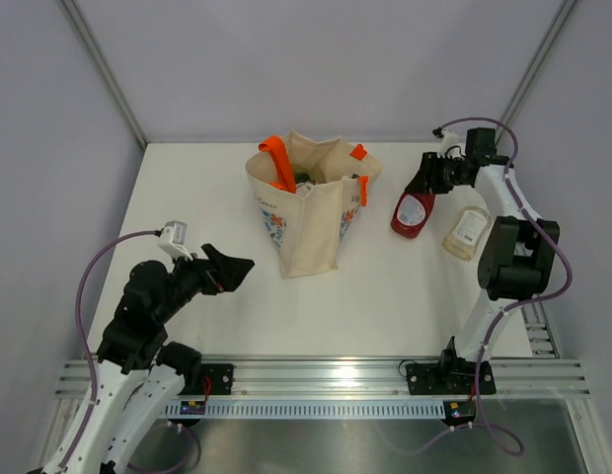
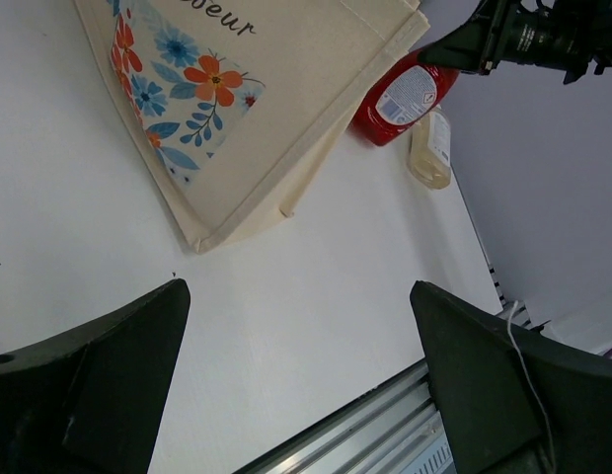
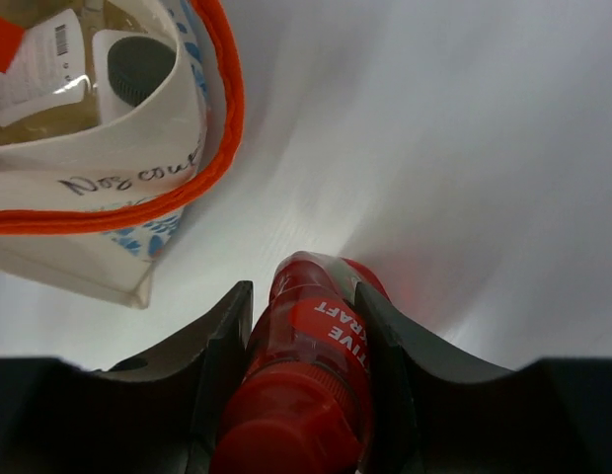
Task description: Place the personal care products into the canvas bag
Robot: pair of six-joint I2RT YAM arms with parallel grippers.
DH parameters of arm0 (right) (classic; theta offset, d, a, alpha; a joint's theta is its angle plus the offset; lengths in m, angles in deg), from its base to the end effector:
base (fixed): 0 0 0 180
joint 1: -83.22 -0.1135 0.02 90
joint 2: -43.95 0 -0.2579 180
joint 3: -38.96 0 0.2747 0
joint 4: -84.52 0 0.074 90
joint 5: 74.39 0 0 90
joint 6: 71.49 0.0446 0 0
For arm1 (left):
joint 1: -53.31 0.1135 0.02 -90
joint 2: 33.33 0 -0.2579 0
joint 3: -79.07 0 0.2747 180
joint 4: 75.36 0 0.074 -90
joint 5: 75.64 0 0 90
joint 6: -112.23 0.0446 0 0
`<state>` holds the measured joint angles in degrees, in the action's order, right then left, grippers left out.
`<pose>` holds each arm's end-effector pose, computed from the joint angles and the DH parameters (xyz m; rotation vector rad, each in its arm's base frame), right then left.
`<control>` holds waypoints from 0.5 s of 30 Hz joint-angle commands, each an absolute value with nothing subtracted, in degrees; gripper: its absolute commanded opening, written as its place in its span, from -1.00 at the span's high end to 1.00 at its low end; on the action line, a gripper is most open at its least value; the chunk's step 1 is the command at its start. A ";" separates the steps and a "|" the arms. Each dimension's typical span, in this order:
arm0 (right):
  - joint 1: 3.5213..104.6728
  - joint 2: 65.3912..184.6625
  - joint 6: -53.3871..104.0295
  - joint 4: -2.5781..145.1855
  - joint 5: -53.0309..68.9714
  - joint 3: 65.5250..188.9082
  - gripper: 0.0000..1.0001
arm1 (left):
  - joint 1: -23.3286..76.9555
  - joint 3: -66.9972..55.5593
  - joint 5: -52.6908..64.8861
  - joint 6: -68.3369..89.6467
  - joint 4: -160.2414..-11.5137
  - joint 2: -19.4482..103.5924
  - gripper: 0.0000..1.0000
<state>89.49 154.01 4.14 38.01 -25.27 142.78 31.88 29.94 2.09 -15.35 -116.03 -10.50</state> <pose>0.4473 -0.0198 0.2401 -0.4498 2.2699 0.7032 0.1292 -0.0609 0.3061 -0.1105 1.9122 -0.9081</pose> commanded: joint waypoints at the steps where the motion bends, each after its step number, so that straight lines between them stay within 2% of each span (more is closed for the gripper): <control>1: 90.17 141.52 19.98 38.60 -29.72 140.62 1.00 | 31.96 28.48 1.18 -16.44 -117.33 -12.50 -0.98; 8: 90.17 132.90 29.84 39.38 -35.54 138.15 1.00 | 31.96 29.89 0.82 -19.69 -119.27 -17.16 -0.98; 15: 89.82 135.61 39.41 42.71 -41.42 143.60 1.00 | 31.96 29.62 2.14 -20.30 -121.12 -17.95 -0.98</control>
<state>90.36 135.34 29.95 36.70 -33.67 138.69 31.88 29.96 2.15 -19.48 -120.93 -17.89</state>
